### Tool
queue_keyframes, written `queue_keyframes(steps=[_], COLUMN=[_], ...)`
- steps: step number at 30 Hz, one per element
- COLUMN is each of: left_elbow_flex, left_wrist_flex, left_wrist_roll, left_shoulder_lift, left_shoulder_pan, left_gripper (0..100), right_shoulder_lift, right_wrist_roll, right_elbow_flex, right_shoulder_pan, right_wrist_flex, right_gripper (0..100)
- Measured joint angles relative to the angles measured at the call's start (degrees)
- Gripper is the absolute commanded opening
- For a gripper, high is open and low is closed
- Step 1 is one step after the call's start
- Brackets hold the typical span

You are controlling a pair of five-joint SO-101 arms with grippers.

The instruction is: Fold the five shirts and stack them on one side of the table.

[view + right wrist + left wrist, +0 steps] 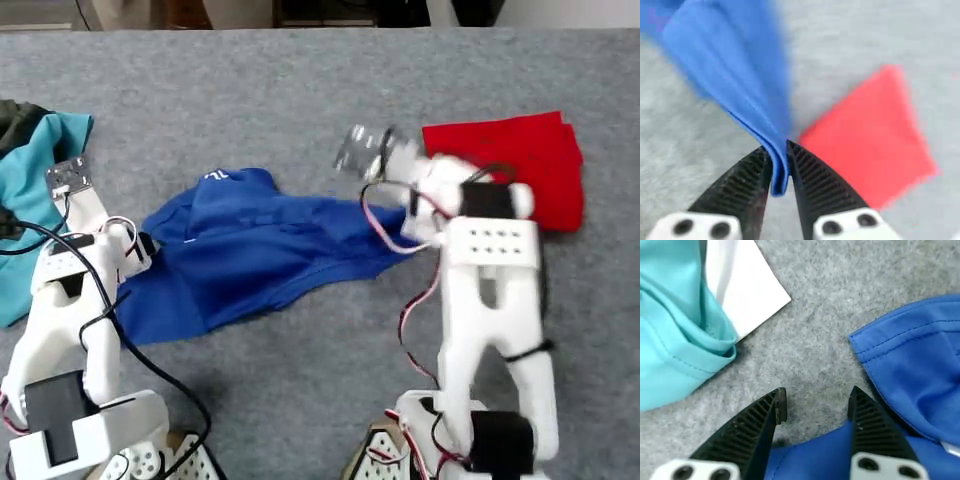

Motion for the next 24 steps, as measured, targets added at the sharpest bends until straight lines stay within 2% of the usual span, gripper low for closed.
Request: queue_keyframes(steps=[7, 12, 16, 20, 24], left_elbow_flex=[-14.5, -25.1, -27.6, -27.9, -29.8], left_wrist_flex=[15.5, 21.2, 19.5, 17.8, 15.8], left_wrist_roll=[3.2, 4.9, 8.7, 14.3, 22.4], left_shoulder_lift=[0.1, 0.4, 0.5, 3.3, 11.3], left_shoulder_pan=[0.8, 8.6, 17.6, 26.2, 26.6], left_gripper=[21, 21, 24, 19, 17], right_shoulder_lift=[-1.4, -1.7, -1.7, -1.7, -1.6], right_wrist_roll=[-5.9, -6.2, -6.2, -6.4, -6.6], right_elbow_flex=[-22.0, -25.3, -20.7, -9.3, 1.1], right_shoulder_pan=[9.4, 16.4, 18.0, 18.1, 18.1], right_wrist_flex=[11.0, 16.5, 15.1, 7.3, 0.5], right_gripper=[0.1, 0.1, 0.1, 0.1, 0.1])
